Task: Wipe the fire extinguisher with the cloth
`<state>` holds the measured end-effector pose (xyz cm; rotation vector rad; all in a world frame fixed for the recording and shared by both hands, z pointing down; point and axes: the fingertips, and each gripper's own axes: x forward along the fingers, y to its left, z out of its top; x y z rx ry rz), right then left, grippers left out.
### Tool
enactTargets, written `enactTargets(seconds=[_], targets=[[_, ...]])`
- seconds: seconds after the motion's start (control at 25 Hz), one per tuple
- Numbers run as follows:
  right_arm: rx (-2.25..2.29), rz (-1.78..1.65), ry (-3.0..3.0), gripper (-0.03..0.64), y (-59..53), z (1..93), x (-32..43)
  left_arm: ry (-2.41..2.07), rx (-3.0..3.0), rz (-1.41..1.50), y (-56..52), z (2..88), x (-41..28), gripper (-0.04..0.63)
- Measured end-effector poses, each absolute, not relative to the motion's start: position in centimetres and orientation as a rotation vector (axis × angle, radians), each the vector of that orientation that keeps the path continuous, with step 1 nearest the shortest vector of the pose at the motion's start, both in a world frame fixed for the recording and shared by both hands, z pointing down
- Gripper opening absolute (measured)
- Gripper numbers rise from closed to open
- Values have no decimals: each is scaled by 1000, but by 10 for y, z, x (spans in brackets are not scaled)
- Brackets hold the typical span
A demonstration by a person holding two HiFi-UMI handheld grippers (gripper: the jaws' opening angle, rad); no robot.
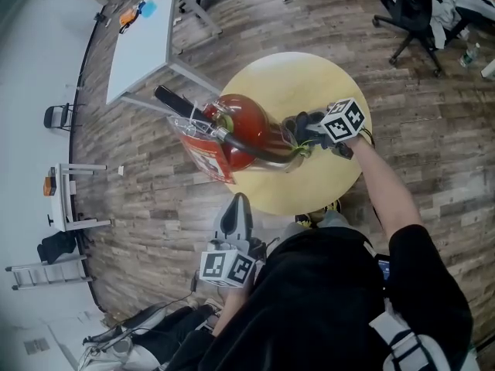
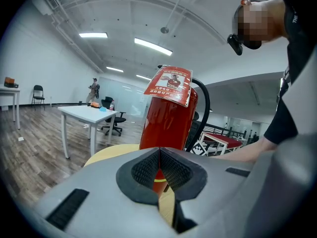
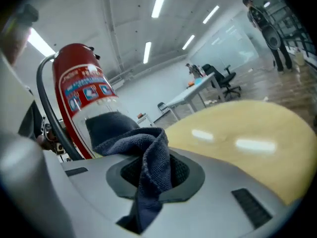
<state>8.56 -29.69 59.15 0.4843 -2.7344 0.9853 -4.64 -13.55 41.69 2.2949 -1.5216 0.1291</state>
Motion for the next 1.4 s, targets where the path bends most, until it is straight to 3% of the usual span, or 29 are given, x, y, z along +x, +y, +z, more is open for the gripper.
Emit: enactTargets(seconds=[0.24,0.48,0.64,0.8,0.96,1.16,1.4], targets=[[422,386,-3077,63,-302,422,67,-1514,2304,103,-136,415,-48,23],[648,-205,-3270,61,-271,274,81,-1497,2310,84,-139,416,-45,23],[511,-122,-3390,61,-269,249,60,-1476,2334,76,-143,414,-41,23],[507,251,-3366,61,-311,281,59,-1489,2334,54,-144,407,-42,23],[434,238,-2964,61,-325,391,34,-1503,2306,65,-140,411,-46,23],[258,738,-2887,60,-328,468,30,-1534,2270,87,-141,418,-53,23],[257,1050,-2642,60,-331,568,28,-1588,2219,97,-144,422,-63,23]])
